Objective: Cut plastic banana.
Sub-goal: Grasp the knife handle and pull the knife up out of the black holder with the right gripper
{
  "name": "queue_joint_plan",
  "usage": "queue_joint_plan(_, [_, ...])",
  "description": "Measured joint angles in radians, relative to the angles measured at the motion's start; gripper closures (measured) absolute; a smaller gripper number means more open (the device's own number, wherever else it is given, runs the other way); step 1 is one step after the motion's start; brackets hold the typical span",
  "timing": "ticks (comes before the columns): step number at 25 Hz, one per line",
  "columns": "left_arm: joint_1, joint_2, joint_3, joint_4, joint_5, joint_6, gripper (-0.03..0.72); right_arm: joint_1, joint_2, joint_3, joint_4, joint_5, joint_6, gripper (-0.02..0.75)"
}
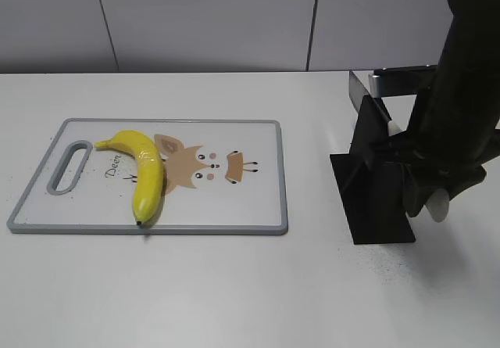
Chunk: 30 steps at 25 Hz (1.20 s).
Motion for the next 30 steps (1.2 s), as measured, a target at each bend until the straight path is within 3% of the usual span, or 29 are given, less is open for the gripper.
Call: queue_joint_plan(30, [0.0,0.0,0.0,0.0,0.0,0.0,0.167,0.0,-0.167,-0.005,-0.012,0.031,0.016,0.556])
